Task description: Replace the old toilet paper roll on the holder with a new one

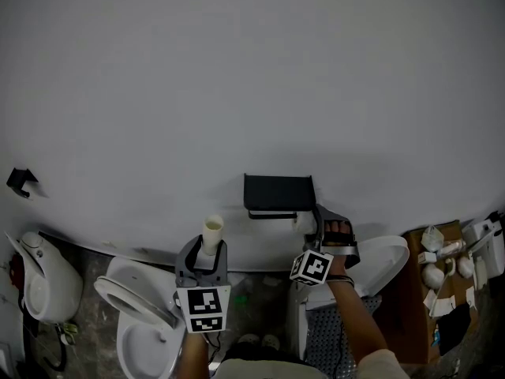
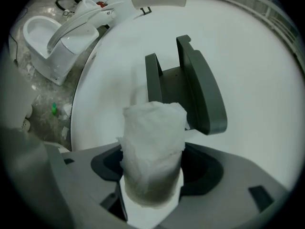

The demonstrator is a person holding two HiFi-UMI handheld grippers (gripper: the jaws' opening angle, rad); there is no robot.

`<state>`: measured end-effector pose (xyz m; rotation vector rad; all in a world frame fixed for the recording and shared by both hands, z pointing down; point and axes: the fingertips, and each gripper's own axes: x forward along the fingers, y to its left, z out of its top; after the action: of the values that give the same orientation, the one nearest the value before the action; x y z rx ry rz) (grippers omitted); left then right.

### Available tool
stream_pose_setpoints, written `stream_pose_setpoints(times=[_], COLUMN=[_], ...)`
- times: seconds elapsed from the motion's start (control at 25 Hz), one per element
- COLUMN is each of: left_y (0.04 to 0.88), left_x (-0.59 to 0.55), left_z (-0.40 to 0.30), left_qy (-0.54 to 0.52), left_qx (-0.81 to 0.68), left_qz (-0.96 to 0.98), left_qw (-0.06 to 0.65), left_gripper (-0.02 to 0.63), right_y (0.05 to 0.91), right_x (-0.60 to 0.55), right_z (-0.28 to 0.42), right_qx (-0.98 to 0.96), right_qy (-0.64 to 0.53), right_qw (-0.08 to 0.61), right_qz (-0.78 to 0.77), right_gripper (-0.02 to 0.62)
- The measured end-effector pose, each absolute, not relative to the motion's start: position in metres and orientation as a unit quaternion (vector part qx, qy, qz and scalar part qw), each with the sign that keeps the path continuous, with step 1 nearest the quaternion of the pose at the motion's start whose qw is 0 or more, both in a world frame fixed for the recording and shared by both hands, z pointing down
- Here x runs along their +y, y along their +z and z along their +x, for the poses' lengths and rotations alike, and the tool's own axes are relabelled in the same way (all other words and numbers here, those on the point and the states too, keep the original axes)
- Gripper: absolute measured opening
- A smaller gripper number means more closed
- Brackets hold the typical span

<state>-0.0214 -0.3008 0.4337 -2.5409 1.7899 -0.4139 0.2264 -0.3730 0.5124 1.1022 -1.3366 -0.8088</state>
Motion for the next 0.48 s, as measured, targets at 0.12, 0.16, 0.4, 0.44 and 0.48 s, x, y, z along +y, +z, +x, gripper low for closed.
stream_pose_setpoints(times=[0.12,0.16,0.4,0.44,0.48], left_y=[0.433,0.432,0.433,0.433,0.434], left_x=[-0.299,-0.298,-0.297,-0.296,-0.295], left_z=[-0.024,-0.025,-0.033,-0.035,-0.036], left_qy=[-0.132,-0.132,-0.134,-0.134,-0.135], left_qx=[0.574,0.575,0.581,0.582,0.583], left_qz=[-0.808,-0.808,-0.803,-0.802,-0.801], left_qw=[0.005,0.005,0.005,0.004,0.002], left_gripper=[0.176,0.176,0.176,0.176,0.176], right_y=[0.513,0.513,0.513,0.512,0.511], right_x=[-0.373,-0.373,-0.377,-0.378,-0.378], right_z=[0.216,0.212,0.196,0.194,0.191], right_qx=[-0.572,-0.571,-0.559,-0.554,-0.546], right_qy=[-0.357,-0.361,-0.383,-0.389,-0.397], right_qw=[0.575,0.575,0.576,0.576,0.578], right_qz=[0.464,0.461,0.457,0.459,0.458], right_gripper=[0.310,0.310,0.310,0.310,0.310])
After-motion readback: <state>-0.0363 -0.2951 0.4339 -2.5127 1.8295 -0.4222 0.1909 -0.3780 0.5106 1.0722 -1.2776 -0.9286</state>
